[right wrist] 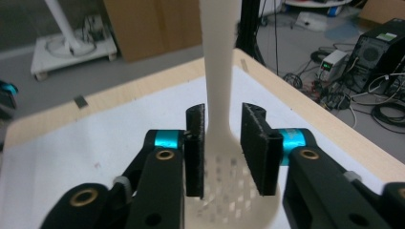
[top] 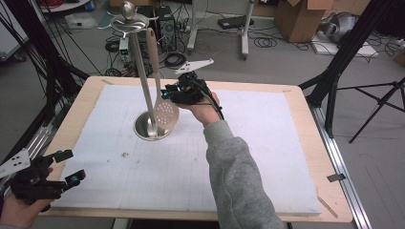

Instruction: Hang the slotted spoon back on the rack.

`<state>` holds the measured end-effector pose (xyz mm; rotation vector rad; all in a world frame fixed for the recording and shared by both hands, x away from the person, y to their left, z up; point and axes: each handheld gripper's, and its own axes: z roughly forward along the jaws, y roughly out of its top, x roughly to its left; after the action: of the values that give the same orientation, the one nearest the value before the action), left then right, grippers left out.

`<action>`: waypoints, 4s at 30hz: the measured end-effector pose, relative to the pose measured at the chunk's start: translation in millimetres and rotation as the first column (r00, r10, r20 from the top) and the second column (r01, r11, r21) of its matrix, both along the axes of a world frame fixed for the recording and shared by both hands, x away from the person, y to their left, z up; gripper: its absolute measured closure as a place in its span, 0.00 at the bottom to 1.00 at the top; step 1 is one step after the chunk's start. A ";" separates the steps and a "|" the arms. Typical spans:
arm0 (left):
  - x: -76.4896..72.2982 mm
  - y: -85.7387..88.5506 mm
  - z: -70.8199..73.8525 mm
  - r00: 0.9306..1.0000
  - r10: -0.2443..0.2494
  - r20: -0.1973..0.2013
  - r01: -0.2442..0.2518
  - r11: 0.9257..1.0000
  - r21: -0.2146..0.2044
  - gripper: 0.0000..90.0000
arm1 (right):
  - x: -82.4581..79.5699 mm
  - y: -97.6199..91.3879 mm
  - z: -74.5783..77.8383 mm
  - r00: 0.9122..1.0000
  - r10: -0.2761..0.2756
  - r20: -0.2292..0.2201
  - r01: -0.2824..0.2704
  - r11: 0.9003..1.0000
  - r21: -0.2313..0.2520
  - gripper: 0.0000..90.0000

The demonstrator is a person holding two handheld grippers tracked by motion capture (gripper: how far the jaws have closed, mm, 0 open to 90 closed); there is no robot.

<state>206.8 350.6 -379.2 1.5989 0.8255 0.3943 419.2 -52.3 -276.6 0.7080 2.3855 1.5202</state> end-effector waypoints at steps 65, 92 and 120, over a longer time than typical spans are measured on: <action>53.6 -35.8 -13.5 0.998 -0.054 -0.023 0.052 0.995 -0.081 0.05 | -74.9 -130.7 -60.3 0.996 0.053 -0.071 -0.053 0.999 -0.002 0.13; 68.6 -54.1 -25.4 0.996 -0.077 -0.046 0.074 0.996 -0.050 0.05 | -110.2 -202.7 -100.3 0.983 -0.182 -0.020 0.183 0.981 0.058 0.13; 67.7 -34.1 -47.9 0.997 0.048 -0.062 -0.046 0.998 0.031 0.05 | -136.5 -274.4 -135.7 0.873 -0.484 -0.058 0.487 0.870 0.076 0.13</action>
<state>274.5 316.5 -427.0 1.6290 0.9104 0.3930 282.6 -326.7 -412.3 1.2545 1.9557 1.3981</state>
